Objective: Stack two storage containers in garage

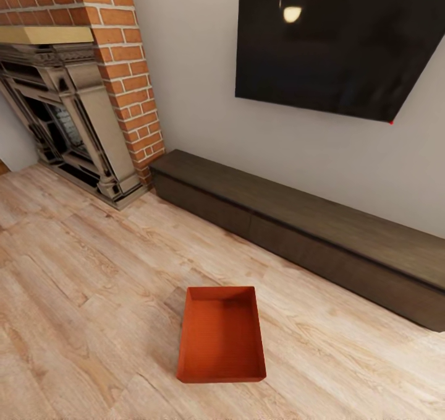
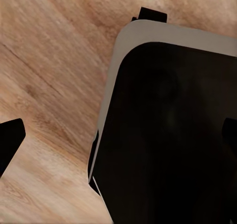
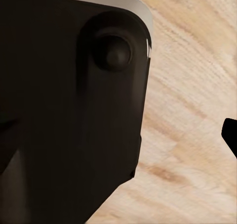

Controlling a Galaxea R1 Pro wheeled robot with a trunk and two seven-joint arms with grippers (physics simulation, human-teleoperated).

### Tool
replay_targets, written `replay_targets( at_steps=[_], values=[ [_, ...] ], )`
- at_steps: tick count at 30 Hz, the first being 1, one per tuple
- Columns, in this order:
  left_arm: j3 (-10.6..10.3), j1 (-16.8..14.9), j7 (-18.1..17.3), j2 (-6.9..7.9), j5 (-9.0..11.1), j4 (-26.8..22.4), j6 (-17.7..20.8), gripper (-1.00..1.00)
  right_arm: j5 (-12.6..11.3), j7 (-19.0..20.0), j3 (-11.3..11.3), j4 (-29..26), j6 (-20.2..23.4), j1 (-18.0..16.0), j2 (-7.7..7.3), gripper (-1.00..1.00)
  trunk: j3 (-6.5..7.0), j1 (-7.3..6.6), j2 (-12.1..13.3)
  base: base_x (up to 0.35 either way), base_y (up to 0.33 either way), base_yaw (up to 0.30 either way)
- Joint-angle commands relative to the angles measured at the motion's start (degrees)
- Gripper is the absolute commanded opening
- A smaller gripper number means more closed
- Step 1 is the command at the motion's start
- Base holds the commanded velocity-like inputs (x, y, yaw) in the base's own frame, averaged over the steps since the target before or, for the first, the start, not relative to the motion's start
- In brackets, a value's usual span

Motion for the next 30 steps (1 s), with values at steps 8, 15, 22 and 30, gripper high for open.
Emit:
replay_targets(
  at_steps=[8,15,22,30],
  values=[
    [0.28,-0.03,0.04,-0.01,0.11,0.05,-0.18,1.00,-0.53,-0.03,0.49,0.17,-0.39,-0.06,0.02,1.00,-0.78,0.00,-0.02,0.000,0.000,0.000],
    [0.28,-0.03,0.04,-0.01,0.11,0.05,-0.18,1.00,-0.53,-0.06,0.49,0.17,-0.59,-0.06,0.02,1.00,-1.43,0.00,-0.02,0.000,0.000,0.000],
    [0.28,-0.03,0.04,-0.01,0.11,0.05,-0.18,1.00,-0.53,-0.06,0.49,0.17,-0.65,-0.06,0.02,1.00,-2.09,0.00,-0.02,0.000,0.000,0.000],
    [0.28,-0.03,0.04,-0.01,0.11,0.05,-0.19,1.00,-0.53,-0.03,0.49,0.17,-0.66,-0.06,0.02,1.00,-2.83,0.00,-0.02,0.000,0.000,0.000]
  ],
)
